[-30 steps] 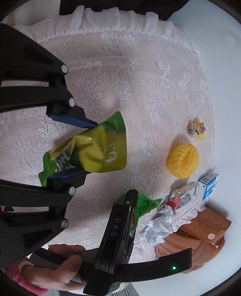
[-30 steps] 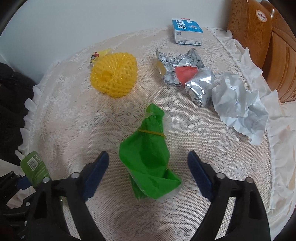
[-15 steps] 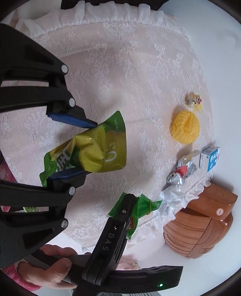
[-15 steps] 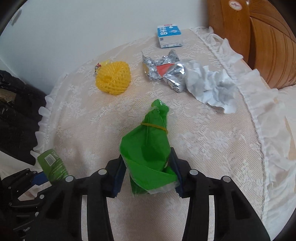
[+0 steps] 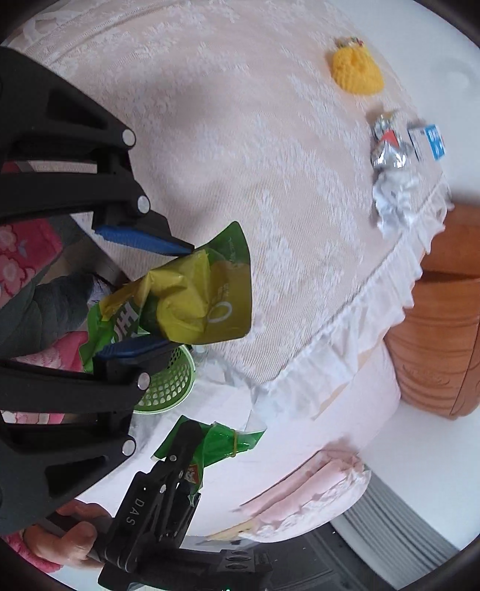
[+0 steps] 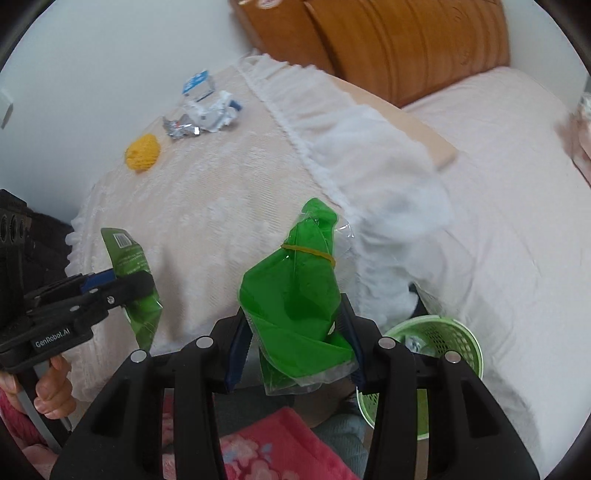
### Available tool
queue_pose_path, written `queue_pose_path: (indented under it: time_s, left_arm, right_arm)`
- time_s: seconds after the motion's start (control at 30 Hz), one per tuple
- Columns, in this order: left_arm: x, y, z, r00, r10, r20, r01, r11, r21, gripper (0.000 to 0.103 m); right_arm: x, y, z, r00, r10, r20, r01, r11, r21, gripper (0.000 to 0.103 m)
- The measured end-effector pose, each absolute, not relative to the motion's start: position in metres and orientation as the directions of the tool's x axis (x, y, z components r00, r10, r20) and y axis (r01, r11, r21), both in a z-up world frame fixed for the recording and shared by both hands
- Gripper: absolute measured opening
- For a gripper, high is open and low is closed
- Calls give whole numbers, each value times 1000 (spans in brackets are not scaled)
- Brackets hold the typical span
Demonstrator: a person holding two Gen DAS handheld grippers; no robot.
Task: Collect trash
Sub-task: 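Grasp the yellow-green snack bag with the left tool while the right tool grasps the green bottle wrapper, then carry snack bag and green wrapper to the wastebasket and open both tools over it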
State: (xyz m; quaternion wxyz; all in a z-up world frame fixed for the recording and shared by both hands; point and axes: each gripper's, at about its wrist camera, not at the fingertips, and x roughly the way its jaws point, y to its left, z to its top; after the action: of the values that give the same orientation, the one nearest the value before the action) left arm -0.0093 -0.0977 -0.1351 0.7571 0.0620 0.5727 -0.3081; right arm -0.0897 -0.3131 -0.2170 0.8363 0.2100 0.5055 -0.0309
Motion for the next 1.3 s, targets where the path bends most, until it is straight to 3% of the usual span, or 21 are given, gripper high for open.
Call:
queue_pose_path:
  time_s: [0.2, 0.6, 1.3]
  left_arm:
    - [-40, -149, -137, 100, -404, -909, 646, 721, -250, 41]
    - [-84, -215, -167, -25, -354, -935, 749, 613, -252, 41]
    - [-155, -292, -240, -188, -237, -953, 788, 543, -291, 41]
  right_arm:
    - [-133, -358, -229, 499, 111, -860, 385, 860, 334, 45]
    - [-170, -394, -244, 498, 97, -862, 464, 809, 360, 45]
    - [-250, -451, -285, 396, 66, -916, 588, 748, 308, 45]
